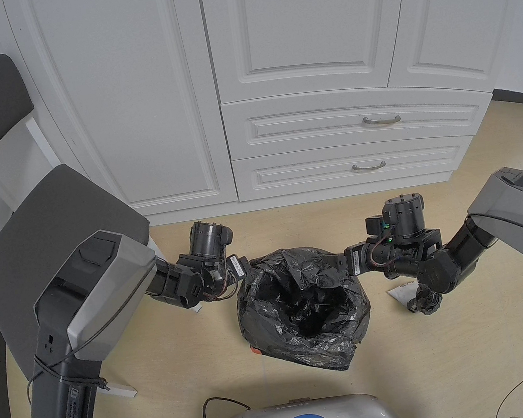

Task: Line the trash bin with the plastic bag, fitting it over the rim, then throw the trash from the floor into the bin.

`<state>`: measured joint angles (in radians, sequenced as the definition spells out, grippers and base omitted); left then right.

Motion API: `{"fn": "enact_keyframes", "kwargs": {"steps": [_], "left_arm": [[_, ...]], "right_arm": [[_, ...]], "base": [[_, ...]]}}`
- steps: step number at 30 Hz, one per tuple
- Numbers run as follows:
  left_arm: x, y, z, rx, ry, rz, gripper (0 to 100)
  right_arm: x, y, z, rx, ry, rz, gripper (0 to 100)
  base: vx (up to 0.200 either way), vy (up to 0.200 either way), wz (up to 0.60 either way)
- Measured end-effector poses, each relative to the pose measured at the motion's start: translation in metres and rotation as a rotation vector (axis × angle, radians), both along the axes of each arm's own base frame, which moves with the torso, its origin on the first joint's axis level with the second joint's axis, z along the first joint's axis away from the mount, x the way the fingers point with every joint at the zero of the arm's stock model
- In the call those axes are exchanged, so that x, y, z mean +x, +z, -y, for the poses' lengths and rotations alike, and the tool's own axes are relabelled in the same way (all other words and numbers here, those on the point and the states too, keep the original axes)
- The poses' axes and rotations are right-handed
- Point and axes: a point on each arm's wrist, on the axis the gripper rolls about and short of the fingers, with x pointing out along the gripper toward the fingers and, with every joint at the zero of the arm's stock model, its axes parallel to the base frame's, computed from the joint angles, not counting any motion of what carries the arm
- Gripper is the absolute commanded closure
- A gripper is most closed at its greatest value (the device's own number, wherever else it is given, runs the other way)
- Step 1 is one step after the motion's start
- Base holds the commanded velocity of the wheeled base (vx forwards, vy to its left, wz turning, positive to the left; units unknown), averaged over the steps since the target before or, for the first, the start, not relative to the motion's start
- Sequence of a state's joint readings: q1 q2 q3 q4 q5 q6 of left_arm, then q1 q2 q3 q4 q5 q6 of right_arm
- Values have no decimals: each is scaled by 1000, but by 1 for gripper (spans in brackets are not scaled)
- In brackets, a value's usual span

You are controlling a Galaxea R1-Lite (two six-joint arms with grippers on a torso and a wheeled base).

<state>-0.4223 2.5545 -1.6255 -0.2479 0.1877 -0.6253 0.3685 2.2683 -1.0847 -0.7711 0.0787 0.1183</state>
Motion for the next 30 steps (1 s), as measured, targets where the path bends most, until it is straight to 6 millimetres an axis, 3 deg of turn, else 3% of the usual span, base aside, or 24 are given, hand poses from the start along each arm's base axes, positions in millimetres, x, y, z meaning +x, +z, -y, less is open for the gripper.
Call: {"fn": "enact_keyframes", "kwargs": {"steps": [10, 20, 30], "left_arm": [[-21, 16, 2, 12, -22, -8, 0], [-23, 20, 2, 11, -23, 0, 0], [-23, 22, 3, 14, -15, 9, 0]], "right_arm": [[1, -11, -19, -201, 49, 137, 0], [2, -54, -31, -291, 84, 157, 0], [17, -70, -37, -312, 1, 165, 0]], "base": [[0, 0, 0], [0, 0, 0], [0, 0, 0]]}}
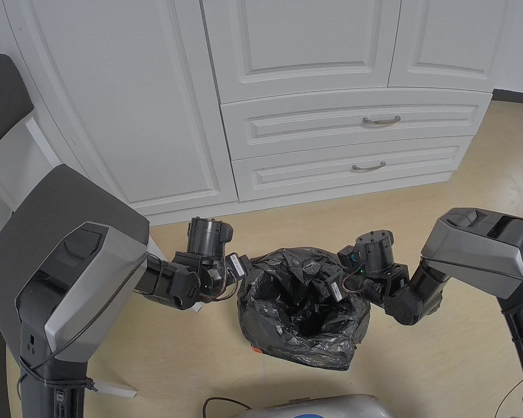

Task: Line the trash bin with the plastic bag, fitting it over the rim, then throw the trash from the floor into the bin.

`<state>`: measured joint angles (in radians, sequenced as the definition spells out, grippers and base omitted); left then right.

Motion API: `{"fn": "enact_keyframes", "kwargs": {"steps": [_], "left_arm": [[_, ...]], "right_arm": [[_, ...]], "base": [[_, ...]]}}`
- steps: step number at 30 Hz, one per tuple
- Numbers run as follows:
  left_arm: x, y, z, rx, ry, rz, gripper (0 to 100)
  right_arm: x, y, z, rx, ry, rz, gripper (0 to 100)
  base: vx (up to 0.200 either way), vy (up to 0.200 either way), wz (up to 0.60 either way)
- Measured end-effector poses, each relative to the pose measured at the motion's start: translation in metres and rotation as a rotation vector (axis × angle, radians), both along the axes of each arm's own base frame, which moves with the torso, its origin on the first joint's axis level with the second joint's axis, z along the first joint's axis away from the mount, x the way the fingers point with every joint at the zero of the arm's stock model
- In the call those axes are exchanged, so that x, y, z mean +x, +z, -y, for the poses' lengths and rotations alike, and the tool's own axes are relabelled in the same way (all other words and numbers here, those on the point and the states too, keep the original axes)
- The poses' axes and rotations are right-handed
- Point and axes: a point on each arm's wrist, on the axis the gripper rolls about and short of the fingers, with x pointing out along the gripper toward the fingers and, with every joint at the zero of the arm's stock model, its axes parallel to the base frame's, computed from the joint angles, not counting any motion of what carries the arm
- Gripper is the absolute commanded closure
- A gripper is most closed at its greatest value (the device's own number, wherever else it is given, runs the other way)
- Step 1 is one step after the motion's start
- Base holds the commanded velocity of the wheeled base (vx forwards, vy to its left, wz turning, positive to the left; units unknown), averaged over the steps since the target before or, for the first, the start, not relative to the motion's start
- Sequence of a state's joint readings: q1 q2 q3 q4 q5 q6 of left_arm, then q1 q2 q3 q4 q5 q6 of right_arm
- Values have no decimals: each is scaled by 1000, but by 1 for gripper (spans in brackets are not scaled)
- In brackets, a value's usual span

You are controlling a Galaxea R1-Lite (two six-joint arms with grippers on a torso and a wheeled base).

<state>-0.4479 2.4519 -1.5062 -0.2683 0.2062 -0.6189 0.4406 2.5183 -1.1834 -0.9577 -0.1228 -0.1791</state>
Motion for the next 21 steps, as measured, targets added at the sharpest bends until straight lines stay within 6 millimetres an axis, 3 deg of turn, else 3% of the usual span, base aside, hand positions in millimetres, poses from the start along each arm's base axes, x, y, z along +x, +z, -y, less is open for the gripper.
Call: {"fn": "enact_keyframes", "kwargs": {"steps": [6, 10, 21], "left_arm": [[2, 0, 0, 10, 14, 9, 0], [3, 0, 1, 12, 17, 12, 0], [3, -1, 1, 12, 18, 11, 0]], "right_arm": [[22, 6, -4, 112, -103, 47, 0], [35, 11, 8, 163, -150, 42, 0], [35, 40, 17, 325, -154, -53, 0]], "base": [[0, 0, 0], [0, 0, 0], [0, 0, 0]]}}
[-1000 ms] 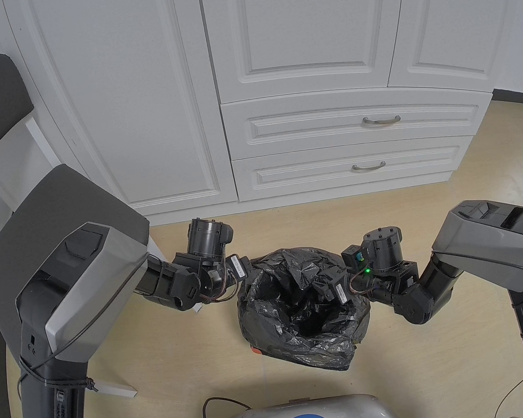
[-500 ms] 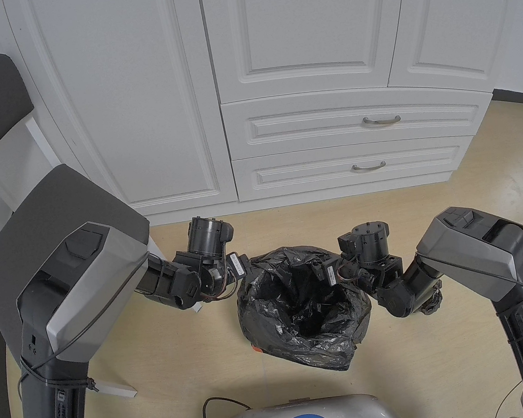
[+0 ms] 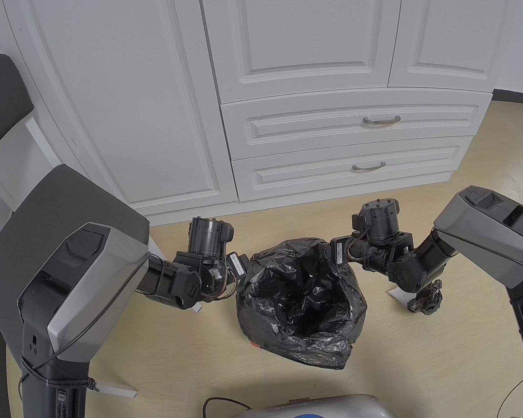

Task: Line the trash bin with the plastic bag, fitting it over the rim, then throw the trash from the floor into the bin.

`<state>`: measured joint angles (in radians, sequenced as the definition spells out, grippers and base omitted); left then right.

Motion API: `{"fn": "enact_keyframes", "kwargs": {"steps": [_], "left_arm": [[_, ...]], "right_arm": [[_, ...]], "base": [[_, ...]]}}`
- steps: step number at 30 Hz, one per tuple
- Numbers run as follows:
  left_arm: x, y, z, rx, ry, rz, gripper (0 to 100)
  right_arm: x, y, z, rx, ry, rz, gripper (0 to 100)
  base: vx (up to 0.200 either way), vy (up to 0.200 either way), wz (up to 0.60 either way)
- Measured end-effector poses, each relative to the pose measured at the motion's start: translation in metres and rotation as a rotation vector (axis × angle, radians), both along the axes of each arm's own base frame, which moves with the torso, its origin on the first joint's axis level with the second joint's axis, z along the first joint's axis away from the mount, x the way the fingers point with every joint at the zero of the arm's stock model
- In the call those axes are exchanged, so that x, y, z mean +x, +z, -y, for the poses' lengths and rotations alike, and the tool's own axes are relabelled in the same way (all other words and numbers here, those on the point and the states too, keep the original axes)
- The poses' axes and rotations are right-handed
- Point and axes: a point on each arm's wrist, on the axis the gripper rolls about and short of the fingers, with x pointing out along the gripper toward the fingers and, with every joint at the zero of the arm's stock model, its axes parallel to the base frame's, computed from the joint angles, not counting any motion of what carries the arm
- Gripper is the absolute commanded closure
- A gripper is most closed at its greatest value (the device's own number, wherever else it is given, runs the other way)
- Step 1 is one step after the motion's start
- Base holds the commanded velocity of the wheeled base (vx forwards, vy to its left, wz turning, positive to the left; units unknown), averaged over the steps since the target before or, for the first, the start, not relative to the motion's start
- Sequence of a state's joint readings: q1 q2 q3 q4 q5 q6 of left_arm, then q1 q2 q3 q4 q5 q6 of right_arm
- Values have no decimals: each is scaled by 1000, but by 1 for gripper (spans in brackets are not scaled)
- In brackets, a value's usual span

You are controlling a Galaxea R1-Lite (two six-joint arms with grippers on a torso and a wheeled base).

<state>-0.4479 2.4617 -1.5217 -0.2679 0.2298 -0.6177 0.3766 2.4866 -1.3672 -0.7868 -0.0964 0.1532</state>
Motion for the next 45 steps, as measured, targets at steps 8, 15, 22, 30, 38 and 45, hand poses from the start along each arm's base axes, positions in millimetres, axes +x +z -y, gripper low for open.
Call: {"fn": "enact_keyframes", "kwargs": {"steps": [8, 15, 22, 30, 38, 45], "left_arm": [[0, -1, 0, 2, 0, -2, 0], [-1, -1, 0, 2, -2, -2, 0], [-1, 1, 0, 0, -1, 2, 0], [-1, 3, 0, -1, 1, 4, 0], [-9, 10, 6, 18, 10, 22, 0], [-16, 22, 11, 8, -4, 47, 0]], "right_arm": [[-2, 9, 0, 8, 4, 11, 0], [-2, 0, -1, -4, 5, -17, 0], [-6, -8, -2, -19, 17, -43, 0], [-30, 17, 6, -21, 111, -44, 0], [-32, 38, 15, 19, 94, -4, 0], [-15, 22, 19, 22, 67, -9, 0]], "base": [[0, 0, 0], [0, 0, 0], [0, 0, 0], [0, 0, 0], [0, 0, 0], [0, 0, 0]]}}
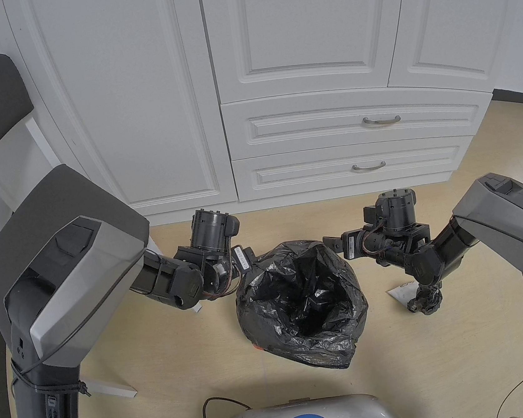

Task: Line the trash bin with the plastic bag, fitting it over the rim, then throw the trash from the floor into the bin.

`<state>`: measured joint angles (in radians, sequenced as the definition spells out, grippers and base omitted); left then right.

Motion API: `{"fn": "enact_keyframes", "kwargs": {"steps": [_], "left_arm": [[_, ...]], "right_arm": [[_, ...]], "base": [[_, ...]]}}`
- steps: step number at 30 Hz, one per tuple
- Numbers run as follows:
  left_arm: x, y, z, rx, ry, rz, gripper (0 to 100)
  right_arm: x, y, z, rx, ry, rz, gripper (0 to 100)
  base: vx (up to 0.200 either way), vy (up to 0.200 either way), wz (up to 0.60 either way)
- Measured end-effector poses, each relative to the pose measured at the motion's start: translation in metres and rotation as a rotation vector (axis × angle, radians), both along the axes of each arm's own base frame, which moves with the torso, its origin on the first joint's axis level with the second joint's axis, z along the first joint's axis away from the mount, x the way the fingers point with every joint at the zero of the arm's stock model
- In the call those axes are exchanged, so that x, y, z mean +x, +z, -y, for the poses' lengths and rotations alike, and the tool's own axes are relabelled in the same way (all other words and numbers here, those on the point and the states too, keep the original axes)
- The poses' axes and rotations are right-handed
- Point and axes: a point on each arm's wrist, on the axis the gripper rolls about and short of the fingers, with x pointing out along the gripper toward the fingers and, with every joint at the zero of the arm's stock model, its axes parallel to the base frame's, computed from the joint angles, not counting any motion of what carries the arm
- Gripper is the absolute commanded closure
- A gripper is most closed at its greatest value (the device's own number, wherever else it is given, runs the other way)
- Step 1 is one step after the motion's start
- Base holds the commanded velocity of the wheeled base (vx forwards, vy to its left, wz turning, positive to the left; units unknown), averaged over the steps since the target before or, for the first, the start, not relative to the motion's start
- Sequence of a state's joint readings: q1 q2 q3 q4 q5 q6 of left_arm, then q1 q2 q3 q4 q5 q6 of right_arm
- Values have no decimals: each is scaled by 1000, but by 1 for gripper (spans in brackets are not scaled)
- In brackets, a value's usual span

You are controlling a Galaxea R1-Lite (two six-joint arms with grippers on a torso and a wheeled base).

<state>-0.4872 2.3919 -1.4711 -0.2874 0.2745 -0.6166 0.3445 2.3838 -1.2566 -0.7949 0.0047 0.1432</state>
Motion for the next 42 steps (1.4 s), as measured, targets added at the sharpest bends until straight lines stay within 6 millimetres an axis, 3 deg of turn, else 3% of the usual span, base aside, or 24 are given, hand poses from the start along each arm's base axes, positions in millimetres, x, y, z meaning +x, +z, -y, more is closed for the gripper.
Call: {"fn": "enact_keyframes", "kwargs": {"steps": [6, 16, 21, 29, 36, 42], "left_arm": [[-5, 7, 2, -12, -19, 53, 0], [-15, 3, 7, 12, -71, 117, 0], [-17, 3, 7, 15, -75, 116, 0], [-22, 9, 9, 11, -83, 129, 0], [-27, 17, 9, 12, -90, 155, 0], [-30, 21, 11, 11, -106, 201, 0]], "right_arm": [[11, -15, 5, -5, -19, -17, 0], [18, -27, 13, -9, -39, -32, 0], [15, -13, 15, 4, -41, -6, 0], [-16, 9, -2, 18, 19, 19, 0], [-15, -6, -10, 4, 36, -9, 0], [0, -19, 1, -7, 2, -38, 0]], "base": [[0, 0, 0], [0, 0, 0], [0, 0, 0], [0, 0, 0], [0, 0, 0], [0, 0, 0]]}}
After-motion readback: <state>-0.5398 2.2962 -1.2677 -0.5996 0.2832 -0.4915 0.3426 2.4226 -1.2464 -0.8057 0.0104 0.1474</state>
